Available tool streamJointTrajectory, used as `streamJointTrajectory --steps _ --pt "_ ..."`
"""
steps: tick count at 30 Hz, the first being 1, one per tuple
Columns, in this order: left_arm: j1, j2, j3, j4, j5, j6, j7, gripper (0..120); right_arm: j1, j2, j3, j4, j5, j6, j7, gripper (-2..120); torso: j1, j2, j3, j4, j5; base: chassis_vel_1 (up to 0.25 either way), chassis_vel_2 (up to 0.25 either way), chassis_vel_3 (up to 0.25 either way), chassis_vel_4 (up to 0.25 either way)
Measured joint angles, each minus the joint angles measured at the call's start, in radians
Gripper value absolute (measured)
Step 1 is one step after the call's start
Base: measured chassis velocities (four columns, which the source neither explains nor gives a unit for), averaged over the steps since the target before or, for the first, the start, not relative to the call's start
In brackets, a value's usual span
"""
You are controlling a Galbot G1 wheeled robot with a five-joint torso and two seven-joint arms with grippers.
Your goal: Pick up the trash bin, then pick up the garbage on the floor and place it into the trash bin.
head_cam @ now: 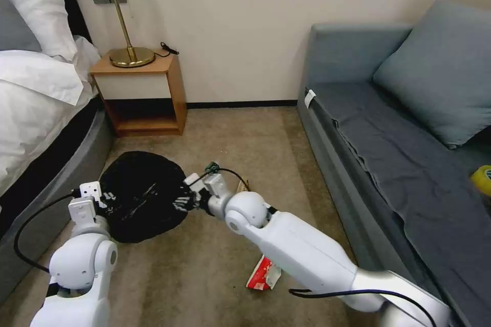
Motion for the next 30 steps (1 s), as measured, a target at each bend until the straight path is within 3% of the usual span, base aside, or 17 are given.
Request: streamJointTrajectory --steps 2,3,5,8,9,13,14,18,22,30 --pt "0.006 0.006 -0.006 0.005 -0.016 0.000 0.005 2 -0.024 -0.069 -0.001 -0.002 -0.005 -0.002 0.002 92 0.000 0.000 0.000 0.0003 0.0002 0.000 0.000 0.000 0.000" --pt "0.006 0.006 -0.006 0.005 -0.016 0.000 0.005 2 -0.024 -0.069 -0.001 -0.002 -0.005 -0.002 0.002 92 0.000 0.000 0.000 0.0003 0.0002 0.000 0.000 0.000 0.000" --pt "0.012 0.010 -0.011 0.011 -0.024 -0.002 0.006 2 -0.066 -0.154 -0.005 -0.015 -0.002 -0.019 0.024 99 0.000 0.000 0.000 -0.0001 0.0001 0.000 0.000 0.000 0.000" --pt "0.019 0.010 -0.011 0.018 -0.027 -0.008 0.013 2 -0.125 -0.221 -0.002 -0.019 0.107 -0.068 0.090 100 0.000 0.000 0.000 -0.0007 0.0000 0.000 0.000 0.000 0.000" --pt "0.019 0.010 -0.011 0.018 -0.027 -0.008 0.013 2 -0.125 -0.221 -0.002 -0.019 0.107 -0.068 0.090 100 0.000 0.000 0.000 -0.0007 0.0000 0.000 0.000 0.000 0.000" --pt "0.025 0.010 -0.012 0.024 -0.027 -0.013 0.015 2 -0.185 -0.237 0.027 0.004 0.401 -0.157 0.269 100 0.000 0.000 0.000 0.0001 0.0001 0.000 0.000 0.000 0.000" --pt "0.025 0.010 -0.012 0.024 -0.027 -0.013 0.015 2 -0.185 -0.237 0.027 0.004 0.401 -0.157 0.269 100 0.000 0.000 0.000 0.0001 0.0001 0.000 0.000 0.000 0.000" --pt "0.029 0.015 -0.015 0.024 -0.028 -0.017 0.018 2 -0.228 -0.236 0.059 0.027 0.558 -0.190 0.423 100 0.000 0.000 0.000 0.0000 0.0000 0.000 0.000 0.000 0.000" --pt "0.031 0.015 -0.020 0.027 -0.030 -0.021 0.022 2 -0.259 -0.239 0.079 0.041 0.614 -0.190 0.489 100 0.000 0.000 0.000 0.0001 -0.0001 0.000 0.000 0.000 0.000" --pt "0.040 0.007 -0.021 0.034 -0.024 -0.031 0.039 2 -0.294 -0.217 0.085 -0.013 0.610 -0.196 0.599 100 0.000 0.000 0.000 0.0000 -0.0003 0.000 0.000 0.000 0.000"
